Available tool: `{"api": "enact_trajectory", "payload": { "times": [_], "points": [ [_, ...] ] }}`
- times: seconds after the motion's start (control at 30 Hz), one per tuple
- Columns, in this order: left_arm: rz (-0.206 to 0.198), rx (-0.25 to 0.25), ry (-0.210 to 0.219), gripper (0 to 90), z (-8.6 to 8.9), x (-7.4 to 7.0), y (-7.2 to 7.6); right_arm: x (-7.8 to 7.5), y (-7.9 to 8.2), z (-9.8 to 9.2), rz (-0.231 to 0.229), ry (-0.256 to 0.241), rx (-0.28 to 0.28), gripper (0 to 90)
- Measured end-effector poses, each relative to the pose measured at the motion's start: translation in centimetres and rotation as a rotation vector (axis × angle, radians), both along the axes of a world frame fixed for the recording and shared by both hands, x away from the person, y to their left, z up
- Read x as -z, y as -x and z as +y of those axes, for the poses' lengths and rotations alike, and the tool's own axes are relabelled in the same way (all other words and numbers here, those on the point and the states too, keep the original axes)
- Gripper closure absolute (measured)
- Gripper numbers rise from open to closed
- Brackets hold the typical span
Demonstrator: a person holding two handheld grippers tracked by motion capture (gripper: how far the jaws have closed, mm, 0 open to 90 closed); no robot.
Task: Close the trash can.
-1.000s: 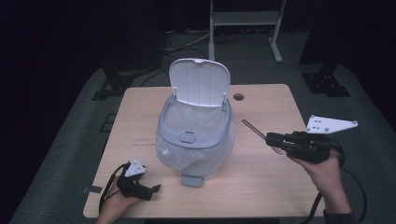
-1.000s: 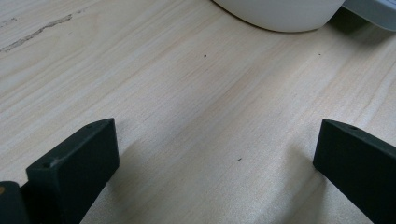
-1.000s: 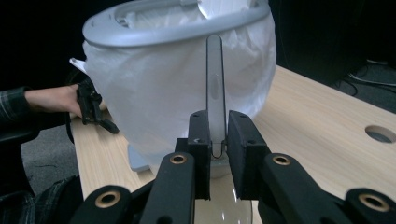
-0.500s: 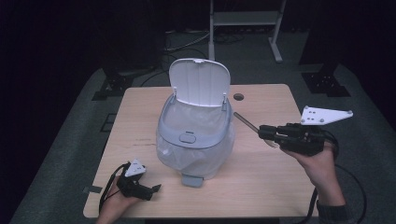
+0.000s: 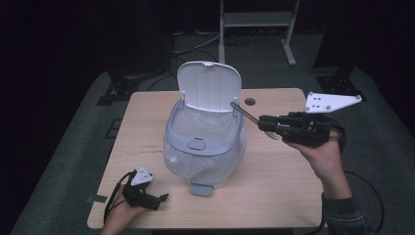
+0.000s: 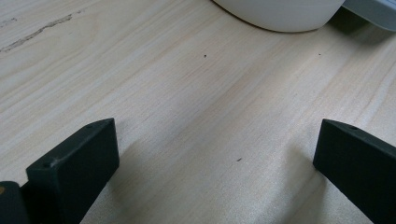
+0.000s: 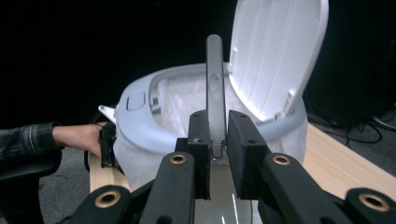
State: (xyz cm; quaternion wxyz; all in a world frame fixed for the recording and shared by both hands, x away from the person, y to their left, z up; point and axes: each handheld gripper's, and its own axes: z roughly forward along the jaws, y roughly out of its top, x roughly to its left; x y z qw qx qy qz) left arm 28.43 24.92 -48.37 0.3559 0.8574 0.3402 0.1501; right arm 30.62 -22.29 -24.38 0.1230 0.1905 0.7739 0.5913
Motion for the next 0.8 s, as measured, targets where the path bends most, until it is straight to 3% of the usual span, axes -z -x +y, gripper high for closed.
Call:
{"api": "enact_trajectory", "payload": {
  "times": [0.3, 0.8],
  "points": [
    [0.0, 0.0, 0.0, 0.0, 0.0, 0.0, 0.0, -1.6, -1.3, 2.8, -0.015, -0.015, -0.043, 79.3],
    [0.001, 0.006, -0.001, 0.0, 0.0, 0.0, -0.1, -2.3, -3.6, 7.5, -0.015, -0.026, -0.1, 79.2]
  ]
}}
